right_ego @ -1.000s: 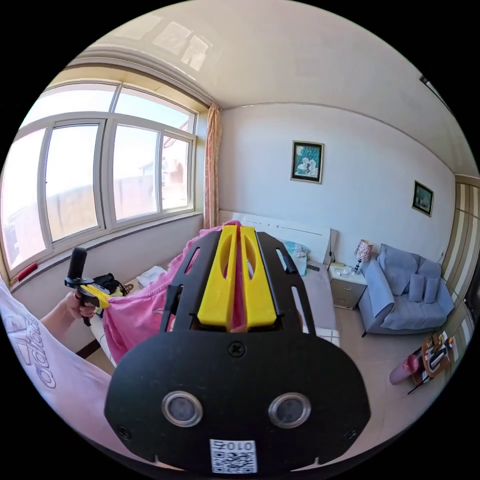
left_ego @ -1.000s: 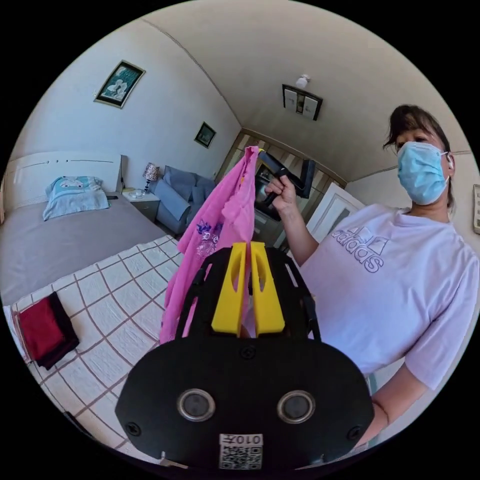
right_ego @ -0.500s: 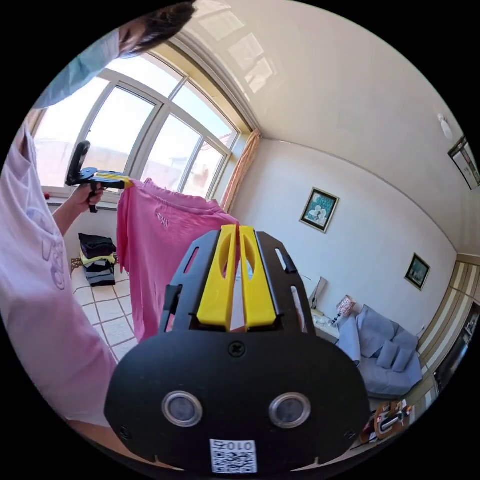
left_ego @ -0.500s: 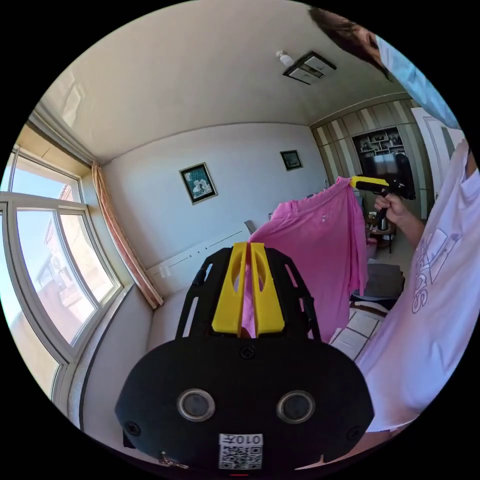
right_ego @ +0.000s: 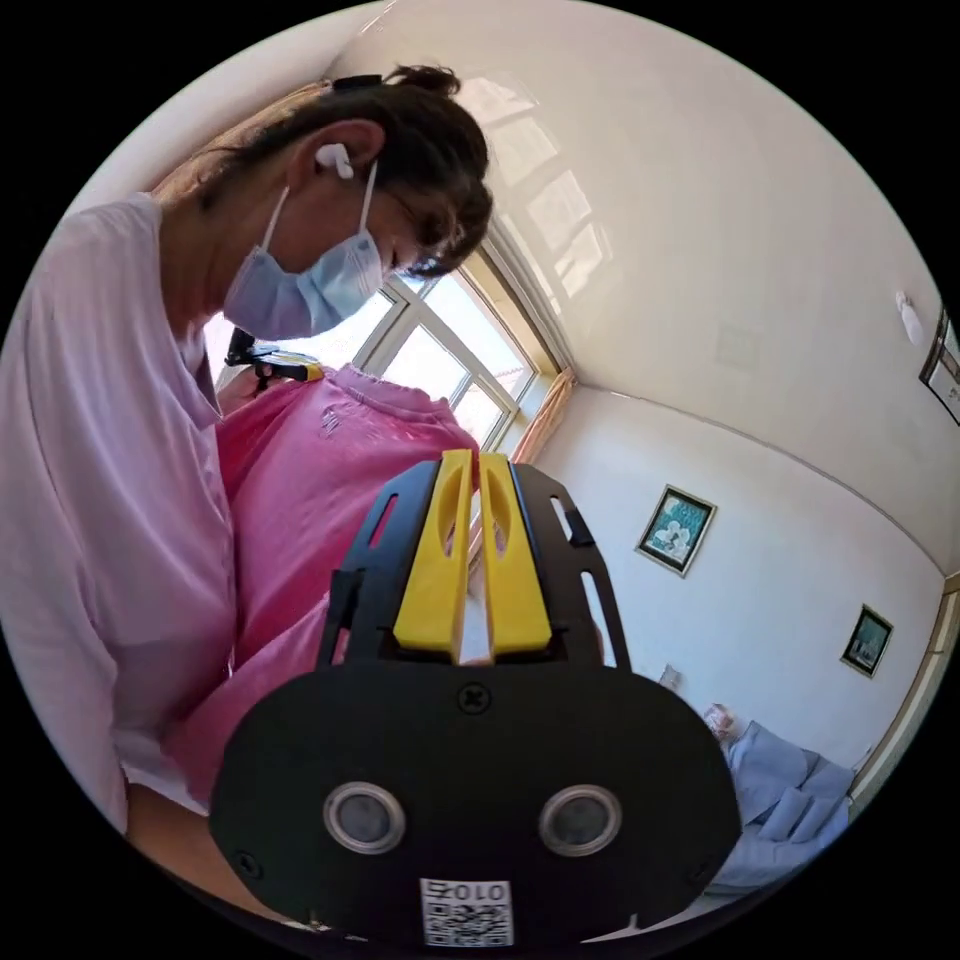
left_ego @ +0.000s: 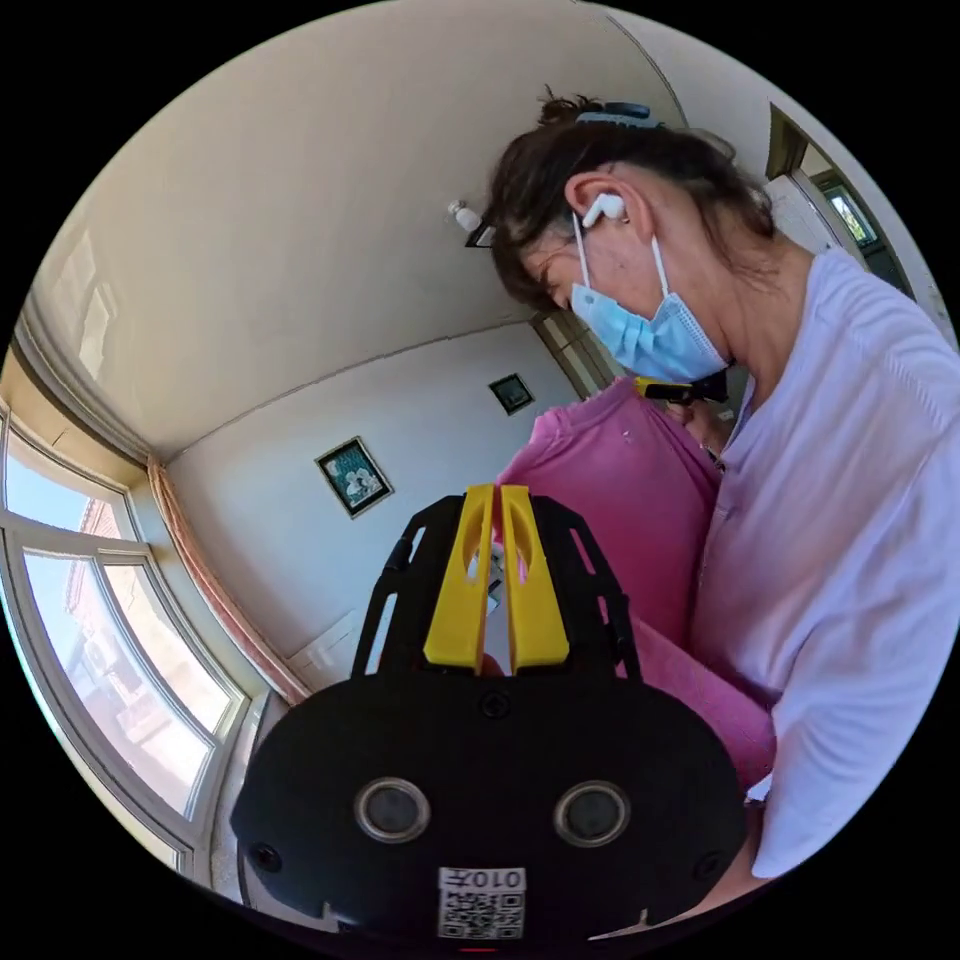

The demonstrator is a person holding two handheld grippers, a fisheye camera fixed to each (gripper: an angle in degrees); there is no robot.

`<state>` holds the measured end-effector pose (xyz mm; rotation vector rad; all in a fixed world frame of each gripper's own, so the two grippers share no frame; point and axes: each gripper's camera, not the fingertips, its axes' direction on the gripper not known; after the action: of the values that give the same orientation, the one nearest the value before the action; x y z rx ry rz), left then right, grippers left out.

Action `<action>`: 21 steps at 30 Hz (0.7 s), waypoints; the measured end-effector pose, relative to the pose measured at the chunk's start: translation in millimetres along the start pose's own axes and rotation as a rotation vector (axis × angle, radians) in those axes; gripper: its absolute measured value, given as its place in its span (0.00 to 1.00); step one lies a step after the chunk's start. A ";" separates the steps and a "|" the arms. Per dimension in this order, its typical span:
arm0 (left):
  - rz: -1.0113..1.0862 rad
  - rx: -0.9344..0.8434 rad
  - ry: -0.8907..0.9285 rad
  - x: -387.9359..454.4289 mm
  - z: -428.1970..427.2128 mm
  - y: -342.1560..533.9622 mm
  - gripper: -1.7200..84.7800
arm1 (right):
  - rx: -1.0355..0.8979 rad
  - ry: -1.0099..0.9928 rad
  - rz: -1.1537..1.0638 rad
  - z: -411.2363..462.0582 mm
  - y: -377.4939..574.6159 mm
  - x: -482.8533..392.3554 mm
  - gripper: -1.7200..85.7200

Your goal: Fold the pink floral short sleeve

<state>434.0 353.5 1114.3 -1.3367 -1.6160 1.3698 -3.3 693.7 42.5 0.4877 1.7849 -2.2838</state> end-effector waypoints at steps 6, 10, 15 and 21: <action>-0.413 -0.284 0.263 -71.6 189.1 114.9 0.02 | -0.478 -0.067 0.413 222.2 105.1 63.9 0.04; -0.535 -0.368 0.329 -124.3 308.0 153.4 0.02 | -0.569 0.002 0.443 323.1 99.7 109.4 0.04; -0.371 -0.271 0.139 -161.5 333.2 90.1 0.02 | -0.406 0.106 0.256 369.5 10.6 140.2 0.04; -0.219 -0.282 0.167 -144.0 349.7 88.4 0.02 | -0.464 0.065 0.155 409.0 29.1 99.6 0.04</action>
<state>183.7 100.9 958.0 -1.3441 -1.8269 0.9023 -139.6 295.0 66.9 0.5893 2.1355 -1.6938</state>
